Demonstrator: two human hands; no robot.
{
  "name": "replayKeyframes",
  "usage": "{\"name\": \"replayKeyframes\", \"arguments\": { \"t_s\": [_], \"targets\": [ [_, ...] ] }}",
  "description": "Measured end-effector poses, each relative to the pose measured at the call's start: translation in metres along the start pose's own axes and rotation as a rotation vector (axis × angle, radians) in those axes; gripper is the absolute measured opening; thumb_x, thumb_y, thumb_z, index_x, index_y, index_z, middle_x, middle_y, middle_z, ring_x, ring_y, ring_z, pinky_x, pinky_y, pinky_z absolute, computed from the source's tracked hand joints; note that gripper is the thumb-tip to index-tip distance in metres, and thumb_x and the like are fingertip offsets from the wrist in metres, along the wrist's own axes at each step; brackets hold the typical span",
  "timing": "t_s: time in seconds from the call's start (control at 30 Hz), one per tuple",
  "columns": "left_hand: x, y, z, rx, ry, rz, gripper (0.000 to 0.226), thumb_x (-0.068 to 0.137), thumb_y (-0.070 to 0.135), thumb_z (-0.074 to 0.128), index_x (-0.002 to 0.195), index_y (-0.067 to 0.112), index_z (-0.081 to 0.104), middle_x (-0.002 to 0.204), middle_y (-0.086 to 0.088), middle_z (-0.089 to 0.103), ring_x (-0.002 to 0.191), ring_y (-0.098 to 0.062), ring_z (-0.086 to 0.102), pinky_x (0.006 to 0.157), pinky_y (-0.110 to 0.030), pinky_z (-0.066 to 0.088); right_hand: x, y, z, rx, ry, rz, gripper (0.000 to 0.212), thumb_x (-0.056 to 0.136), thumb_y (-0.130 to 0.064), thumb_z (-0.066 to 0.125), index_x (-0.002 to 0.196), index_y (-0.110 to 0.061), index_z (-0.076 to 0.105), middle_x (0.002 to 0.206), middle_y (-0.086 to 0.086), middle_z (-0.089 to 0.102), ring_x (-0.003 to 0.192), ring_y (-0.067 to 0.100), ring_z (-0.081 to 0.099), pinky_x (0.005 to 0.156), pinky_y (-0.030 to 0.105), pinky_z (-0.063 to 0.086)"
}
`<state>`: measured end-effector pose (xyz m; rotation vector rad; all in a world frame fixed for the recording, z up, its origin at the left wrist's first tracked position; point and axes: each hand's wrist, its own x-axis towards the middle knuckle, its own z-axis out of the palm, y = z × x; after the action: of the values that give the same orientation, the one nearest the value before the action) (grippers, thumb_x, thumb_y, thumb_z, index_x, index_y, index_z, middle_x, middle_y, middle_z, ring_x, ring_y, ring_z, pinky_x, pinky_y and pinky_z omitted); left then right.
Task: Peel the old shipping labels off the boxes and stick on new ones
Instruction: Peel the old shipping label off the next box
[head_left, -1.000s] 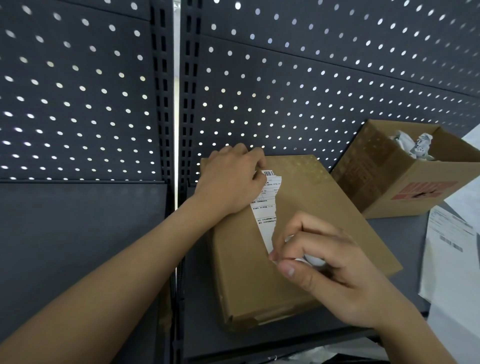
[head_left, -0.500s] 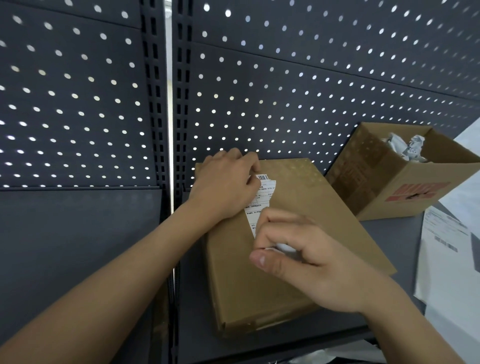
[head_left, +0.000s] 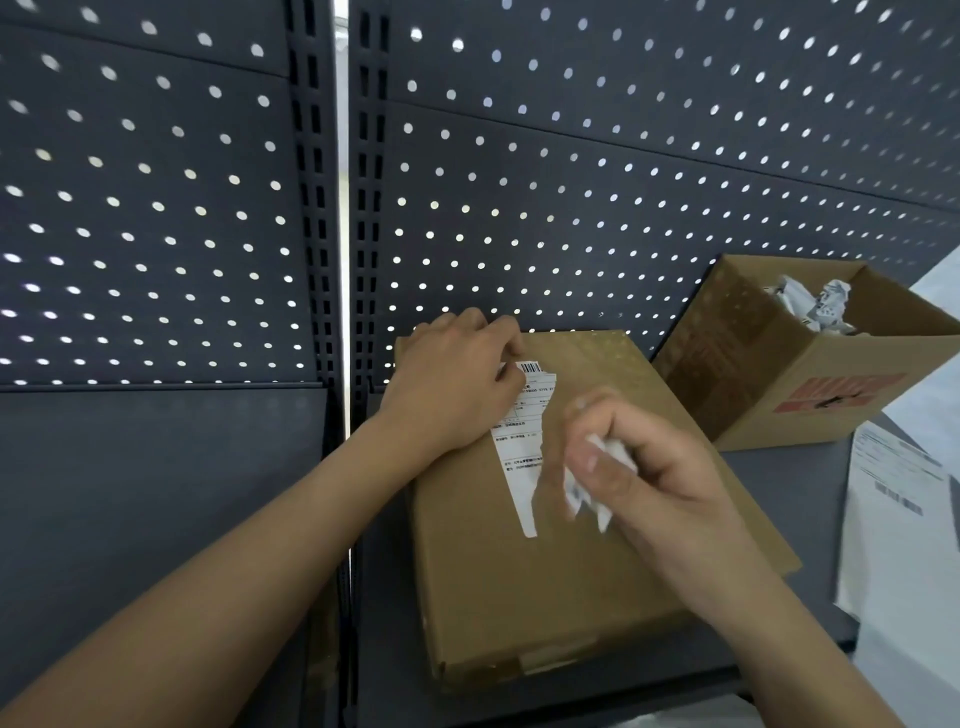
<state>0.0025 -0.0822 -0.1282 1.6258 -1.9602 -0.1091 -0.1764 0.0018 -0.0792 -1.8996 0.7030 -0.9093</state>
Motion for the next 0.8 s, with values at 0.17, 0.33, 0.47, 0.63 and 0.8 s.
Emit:
{"name": "replayKeyframes", "arguments": {
  "t_s": [0.17, 0.33, 0.47, 0.63, 0.8],
  "targets": [
    [-0.001, 0.000, 0.000, 0.008, 0.006, 0.017, 0.024, 0.091, 0.033, 0.050, 0.112, 0.027, 0.060, 0.092, 0.008, 0.045, 0.098, -0.021, 0.052, 0.082, -0.035, 0.037, 0.018, 0.009, -0.018, -0.090, 0.181, 0.096, 0.019, 0.083, -0.007, 0.077, 0.087, -0.010, 0.059, 0.073, -0.004, 0.061, 0.067, 0.010, 0.052, 0.062, 0.023, 0.043],
    [-0.001, 0.000, 0.000, 0.014, 0.004, 0.007, 0.024, 0.090, 0.034, 0.050, 0.111, 0.028, 0.060, 0.090, 0.009, 0.042, 0.096, -0.021, 0.052, 0.085, -0.038, 0.043, 0.042, 0.015, -0.030, -0.195, 0.331, 0.110, 0.012, 0.093, -0.001, 0.062, 0.091, -0.013, 0.062, 0.082, 0.000, 0.070, 0.075, 0.023, 0.060, 0.070, 0.036, 0.048],
    [-0.002, 0.000, 0.001, 0.018, 0.005, 0.005, 0.024, 0.090, 0.034, 0.050, 0.111, 0.027, 0.061, 0.090, 0.009, 0.044, 0.096, -0.021, 0.052, 0.085, -0.038, 0.042, 0.057, 0.019, -0.036, -0.276, 0.428, 0.170, 0.014, 0.092, 0.000, 0.054, 0.083, -0.009, 0.060, 0.079, 0.010, 0.064, 0.062, 0.014, 0.044, 0.055, 0.021, 0.036],
    [-0.001, 0.000, 0.000, 0.015, 0.005, -0.004, 0.024, 0.090, 0.036, 0.049, 0.110, 0.029, 0.061, 0.092, 0.008, 0.048, 0.096, -0.020, 0.052, 0.085, -0.040, 0.044, 0.071, 0.027, -0.038, -0.268, 0.519, 0.163, 0.032, 0.092, -0.023, 0.062, 0.073, -0.002, 0.048, 0.073, 0.023, 0.050, 0.064, 0.012, 0.043, 0.056, 0.020, 0.033],
    [-0.002, 0.001, 0.000, 0.018, 0.001, -0.010, 0.030, 0.086, 0.040, 0.042, 0.107, 0.028, 0.061, 0.090, 0.007, 0.049, 0.093, -0.021, 0.053, 0.085, -0.044, 0.047, 0.076, 0.036, -0.039, -0.330, 0.523, 0.102, 0.041, 0.098, -0.023, 0.060, 0.070, 0.002, 0.043, 0.061, 0.019, 0.041, 0.056, 0.011, 0.036, 0.053, 0.022, 0.032]
  ]
}}
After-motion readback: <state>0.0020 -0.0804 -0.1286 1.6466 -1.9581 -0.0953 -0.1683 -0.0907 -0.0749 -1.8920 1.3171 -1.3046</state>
